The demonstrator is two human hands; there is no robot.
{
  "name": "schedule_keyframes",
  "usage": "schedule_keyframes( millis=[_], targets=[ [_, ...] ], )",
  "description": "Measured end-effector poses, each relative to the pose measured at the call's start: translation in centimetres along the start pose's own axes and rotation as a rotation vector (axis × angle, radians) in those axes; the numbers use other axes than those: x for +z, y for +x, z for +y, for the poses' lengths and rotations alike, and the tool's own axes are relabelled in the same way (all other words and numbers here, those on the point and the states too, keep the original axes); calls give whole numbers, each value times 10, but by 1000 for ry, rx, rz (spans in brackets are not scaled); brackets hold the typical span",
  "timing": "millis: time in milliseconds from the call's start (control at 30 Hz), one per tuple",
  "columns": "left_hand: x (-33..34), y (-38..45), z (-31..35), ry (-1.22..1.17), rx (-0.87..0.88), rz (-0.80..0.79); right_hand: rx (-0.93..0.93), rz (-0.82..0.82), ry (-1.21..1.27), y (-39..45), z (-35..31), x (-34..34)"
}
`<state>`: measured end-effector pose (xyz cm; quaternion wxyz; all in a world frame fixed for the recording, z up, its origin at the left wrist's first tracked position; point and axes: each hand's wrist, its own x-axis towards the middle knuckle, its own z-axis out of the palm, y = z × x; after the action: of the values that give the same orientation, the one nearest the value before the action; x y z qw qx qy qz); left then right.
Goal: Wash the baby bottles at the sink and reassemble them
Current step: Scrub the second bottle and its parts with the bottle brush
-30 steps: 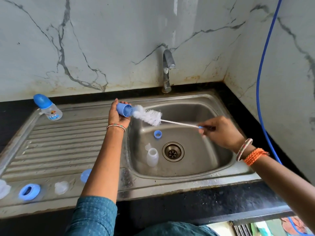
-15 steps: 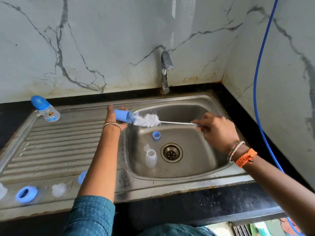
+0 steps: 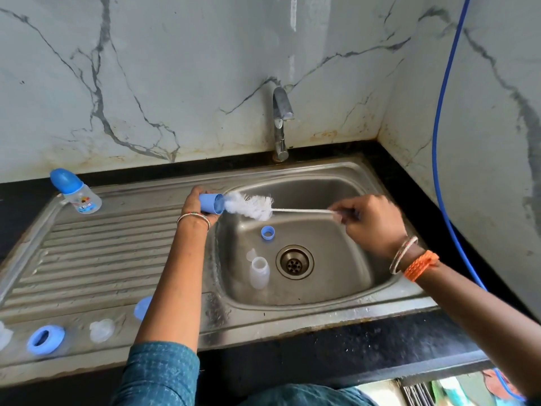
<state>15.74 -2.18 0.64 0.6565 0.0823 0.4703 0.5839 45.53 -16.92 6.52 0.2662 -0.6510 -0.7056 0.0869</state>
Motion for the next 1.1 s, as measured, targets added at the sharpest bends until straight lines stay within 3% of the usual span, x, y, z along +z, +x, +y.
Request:
schedule_keyframes(
  millis=[67,100,133,200,300,367,400,433,533,600,633,733,800,833,867,933,967,1033,1100],
  targets=[
    [1,-1,0,-78,18,-55,433,-581,464,4,-1,-5],
    [1,-1,0,-114,31,-89,559,-741,599,5,2,-6],
    [1,-1,1,-140,43,-112,576,-790,634,6,6,-6],
    [0,1,4,-144,35,-109,387,-643,430,4,9,-2],
    [-3,4,3,4,-50,-44,16,-160,-204,-4,7,1],
    [-3,2,0,75,-60,16,-169,31,-336,-7,7,5],
    [-3,0,-2,91,-54,32,-186,37,-290,-7,8,7],
    [-3,-1,-2,91,-48,29,-103,-51,-146,-6,9,5],
    [-1,-3,-2,24,1,-40,522,-720,550,0,6,-2],
    [0,-5,-3,-38,20,-76,591,-784,638,3,11,-1],
    [0,-5,-3,-74,22,-79,505,-698,526,3,10,-1],
    [-1,-2,-3,-108,9,-77,84,-89,-194,-8,6,0],
    [1,-2,-4,-100,5,-84,-104,183,-359,-12,5,3],
    [1,-2,-4,-103,10,-88,-79,134,-283,-9,5,2],
    [1,-3,-5,-96,20,-90,43,-42,-62,-6,5,-2],
    [2,-4,-5,-73,40,-104,428,-713,459,1,5,-7],
    [1,-3,-6,-73,46,-117,551,-900,662,0,5,-7],
    [1,-3,-5,-98,44,-124,552,-922,790,1,10,-5],
    [-1,0,-4,-95,-13,-82,291,-640,431,-3,10,0]
  ],
)
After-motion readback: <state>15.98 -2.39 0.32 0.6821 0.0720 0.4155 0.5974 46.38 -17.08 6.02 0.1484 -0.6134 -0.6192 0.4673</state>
